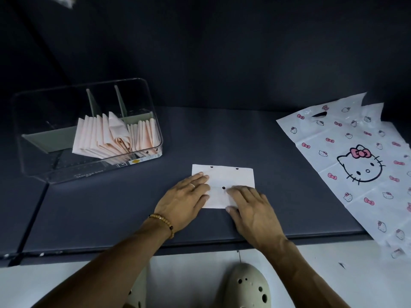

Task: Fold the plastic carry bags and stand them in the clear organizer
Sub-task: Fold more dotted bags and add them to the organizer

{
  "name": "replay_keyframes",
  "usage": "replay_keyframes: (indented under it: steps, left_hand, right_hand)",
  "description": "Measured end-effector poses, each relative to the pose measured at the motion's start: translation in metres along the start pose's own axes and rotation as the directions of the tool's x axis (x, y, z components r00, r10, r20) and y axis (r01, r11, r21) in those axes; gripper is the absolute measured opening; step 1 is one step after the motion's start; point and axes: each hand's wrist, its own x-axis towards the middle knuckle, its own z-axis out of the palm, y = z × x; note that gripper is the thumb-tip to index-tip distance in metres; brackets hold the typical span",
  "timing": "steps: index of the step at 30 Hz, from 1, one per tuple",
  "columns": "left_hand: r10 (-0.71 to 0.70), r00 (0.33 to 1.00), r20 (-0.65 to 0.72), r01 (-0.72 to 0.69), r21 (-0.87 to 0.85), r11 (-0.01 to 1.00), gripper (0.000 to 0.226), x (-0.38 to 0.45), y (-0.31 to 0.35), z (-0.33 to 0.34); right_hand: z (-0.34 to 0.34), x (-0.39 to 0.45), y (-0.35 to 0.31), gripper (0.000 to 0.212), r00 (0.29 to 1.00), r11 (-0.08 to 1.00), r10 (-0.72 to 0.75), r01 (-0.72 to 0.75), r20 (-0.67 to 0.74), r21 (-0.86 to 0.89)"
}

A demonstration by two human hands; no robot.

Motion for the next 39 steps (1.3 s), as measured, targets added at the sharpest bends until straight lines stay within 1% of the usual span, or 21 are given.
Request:
replay_keyframes:
  steps: [1, 3, 5, 6, 8, 11, 13, 15, 17, 18, 19, 22, 23, 25, 28, 29, 31, 32, 34, 35, 39]
  left_hand:
    - [-0.013, 1.000, 0.027, 0.014, -0.022, 1.000, 0.029, 0.000, -0.001, 0.000]
    - [-0.034, 0.995, 0.092, 0.037, -0.033, 0.999, 0.043, -0.001, -0.003, -0.001]
    - [-0.043, 0.990, 0.135, 0.045, -0.011, 0.999, 0.060, -0.002, -0.003, -0.001]
    - [-0.044, 0.989, 0.141, 0.044, -0.002, 0.999, 0.064, -0.003, -0.003, -0.001]
    - [-0.041, 0.989, 0.139, 0.040, 0.012, 0.999, 0.063, -0.002, -0.002, -0.001]
    - [-0.039, 0.992, 0.116, 0.037, 0.022, 0.999, 0.056, -0.002, -0.002, -0.001]
    - [-0.045, 0.992, 0.117, 0.042, 0.025, 0.999, 0.056, -0.002, -0.002, 0.000]
    - [-0.046, 0.994, 0.102, 0.044, 0.023, 0.999, 0.048, -0.002, -0.002, 0.001]
    - [-0.022, 0.998, 0.058, 0.021, 0.013, 1.000, 0.035, -0.001, -0.002, 0.001]
    - [-0.014, 0.999, 0.038, 0.013, 0.011, 1.000, 0.031, 0.000, -0.001, 0.001]
    - [-0.014, 1.000, 0.028, 0.013, 0.009, 1.000, 0.030, 0.001, 0.000, 0.000]
    - [-0.027, 0.998, 0.052, 0.027, 0.002, 1.000, 0.035, 0.000, 0.001, -0.002]
    - [-0.036, 0.997, 0.073, 0.036, -0.001, 0.999, 0.039, 0.000, 0.001, -0.003]
    - [-0.054, 0.994, 0.098, 0.055, -0.002, 0.999, 0.041, 0.002, 0.002, -0.006]
    - [-0.093, 0.994, 0.065, 0.095, -0.036, 0.995, 0.027, 0.006, 0.006, -0.011]
    - [-0.123, 0.990, 0.063, 0.126, -0.045, 0.991, 0.026, 0.005, 0.007, -0.014]
    - [-0.175, 0.984, 0.038, 0.177, -0.044, 0.983, 0.024, 0.001, 0.007, -0.020]
    - [-0.196, 0.980, 0.018, 0.197, -0.040, 0.980, 0.022, -0.002, 0.007, -0.024]
    - [-0.268, 0.963, 0.033, 0.269, -0.045, 0.962, 0.023, -0.002, 0.007, -0.031]
    - [-0.322, 0.946, 0.051, 0.324, -0.057, 0.944, 0.024, -0.001, 0.007, -0.033]
    - [-0.512, 0.856, 0.070, 0.516, -0.071, 0.854, 0.023, 0.015, 0.008, -0.035]
  right_hand:
    - [0.000, 0.004, -0.002, 0.031, 1.000, 1.000, 0.008, -0.009, -0.027, -0.012]
    - [0.000, 0.009, -0.002, 0.024, 0.995, 1.000, 0.008, -0.009, -0.099, -0.008]
    - [-0.002, 0.010, 0.000, 0.028, 0.993, 0.999, -0.012, 0.016, -0.115, 0.029]
    - [-0.003, 0.011, 0.003, 0.033, 0.995, 0.999, -0.032, 0.035, -0.098, 0.028]
    - [-0.005, 0.010, 0.008, 0.036, 0.995, 0.995, -0.091, 0.089, -0.047, -0.037]
    - [-0.002, 0.012, 0.012, 0.020, 0.989, 0.979, -0.147, 0.141, -0.032, -0.150]
    - [0.000, 0.016, 0.009, 0.018, 0.993, 0.984, -0.120, 0.117, -0.019, -0.133]
    - [0.001, 0.016, 0.005, 0.018, 0.997, 0.997, -0.064, 0.063, -0.031, -0.033]
    - [-0.001, 0.011, 0.006, 0.026, 0.999, 0.996, -0.024, 0.027, -0.042, 0.080]
    - [-0.002, 0.008, 0.008, 0.031, 0.999, 0.995, -0.033, 0.035, -0.018, 0.091]
    - [-0.003, 0.006, 0.010, 0.033, 0.998, 0.996, -0.057, 0.057, -0.006, 0.064]
    - [-0.002, 0.004, 0.015, 0.020, 0.995, 0.996, -0.078, 0.075, -0.062, -0.049]
    - [-0.002, 0.005, 0.015, 0.017, 0.993, 0.997, -0.061, 0.056, -0.098, -0.048]
    - [-0.006, 0.010, 0.011, 0.010, 0.992, 0.999, 0.000, 0.006, -0.125, 0.045]
    - [-0.010, 0.016, 0.014, 0.007, 0.996, 0.973, 0.081, -0.069, -0.047, 0.219]
    - [-0.011, 0.016, 0.017, 0.008, 0.991, 0.943, 0.130, -0.123, -0.003, 0.311]
    - [-0.013, 0.015, 0.024, 0.017, 0.967, 0.840, 0.239, -0.250, 0.084, 0.481]
    - [-0.013, 0.014, 0.026, 0.015, 0.949, 0.793, 0.296, -0.307, 0.107, 0.526]
    - [-0.011, 0.016, 0.029, 0.007, 0.903, 0.715, 0.403, -0.411, 0.147, 0.566]
    - [-0.009, 0.019, 0.029, 0.009, 0.884, 0.691, 0.440, -0.446, 0.158, 0.568]
    - [-0.005, 0.030, 0.027, 0.008, 0.839, 0.694, 0.518, -0.526, 0.167, 0.491]
